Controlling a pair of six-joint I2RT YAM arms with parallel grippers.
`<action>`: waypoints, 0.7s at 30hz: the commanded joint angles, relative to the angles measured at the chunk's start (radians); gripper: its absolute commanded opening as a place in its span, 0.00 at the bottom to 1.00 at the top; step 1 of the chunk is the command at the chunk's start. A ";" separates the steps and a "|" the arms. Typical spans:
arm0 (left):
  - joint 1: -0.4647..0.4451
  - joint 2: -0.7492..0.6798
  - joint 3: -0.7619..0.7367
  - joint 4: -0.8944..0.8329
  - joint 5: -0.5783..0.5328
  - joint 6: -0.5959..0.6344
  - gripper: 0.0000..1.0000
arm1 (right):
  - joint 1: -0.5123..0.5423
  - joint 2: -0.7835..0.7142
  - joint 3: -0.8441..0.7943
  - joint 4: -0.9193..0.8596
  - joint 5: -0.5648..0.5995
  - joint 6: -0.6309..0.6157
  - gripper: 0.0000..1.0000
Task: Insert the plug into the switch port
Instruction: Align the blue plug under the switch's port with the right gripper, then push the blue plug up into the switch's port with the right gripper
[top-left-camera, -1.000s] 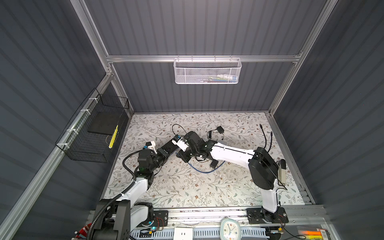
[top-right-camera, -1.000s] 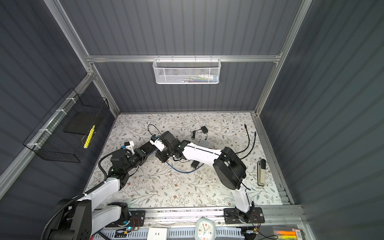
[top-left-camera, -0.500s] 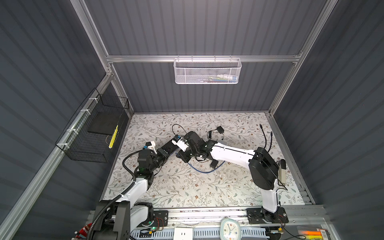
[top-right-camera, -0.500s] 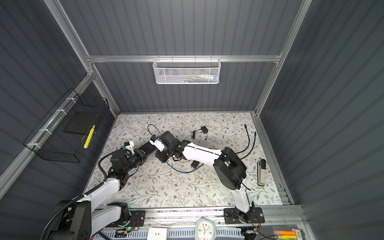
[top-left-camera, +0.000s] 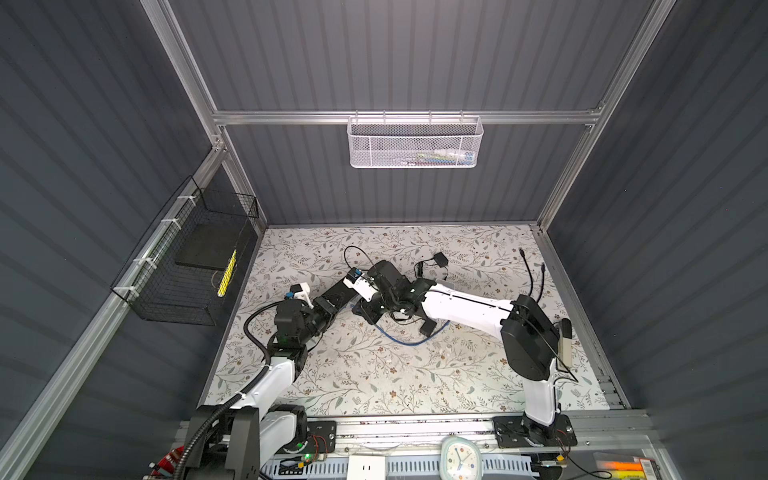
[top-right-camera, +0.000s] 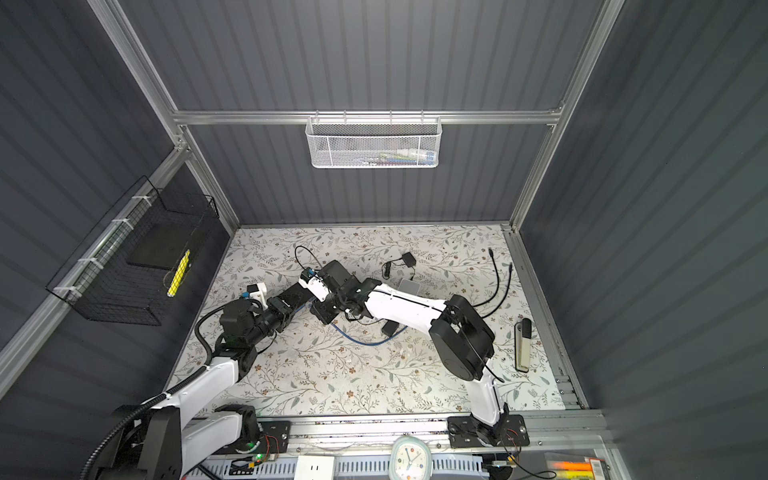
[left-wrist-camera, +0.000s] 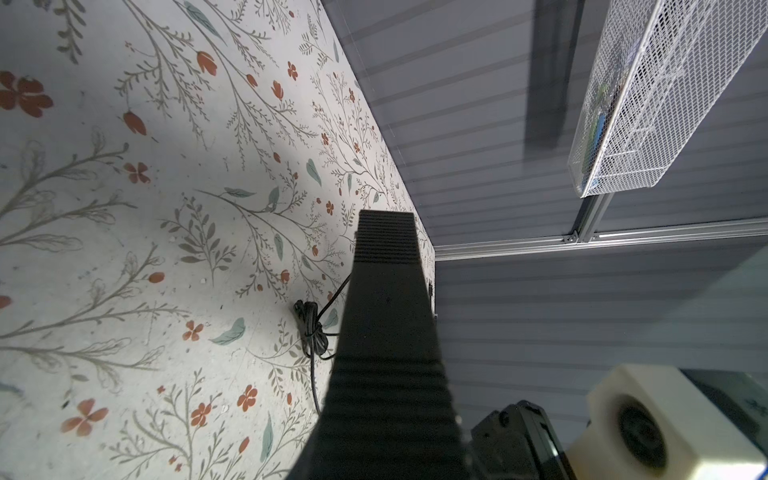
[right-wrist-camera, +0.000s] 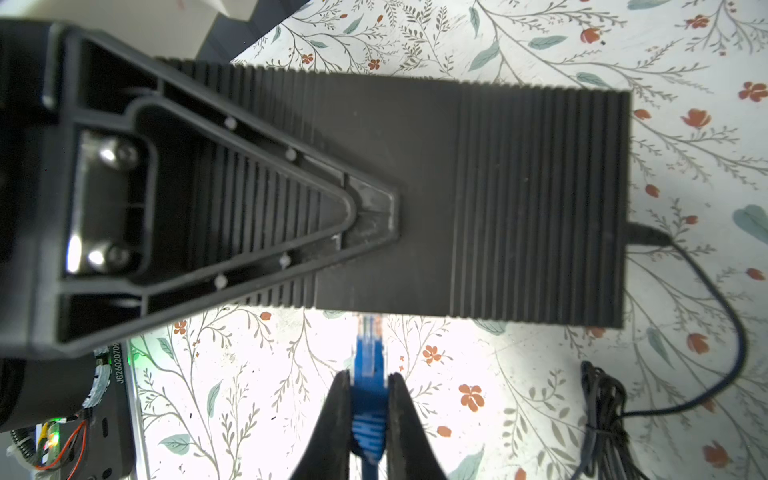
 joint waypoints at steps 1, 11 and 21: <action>-0.007 -0.015 0.001 0.044 0.012 0.011 0.00 | 0.007 -0.007 0.041 0.015 -0.017 0.016 0.00; -0.007 -0.024 0.001 0.048 0.014 0.004 0.00 | 0.011 0.019 0.075 0.001 -0.025 0.012 0.00; -0.007 -0.034 0.000 0.050 0.013 -0.009 0.00 | 0.011 0.015 0.044 0.010 -0.016 0.015 0.00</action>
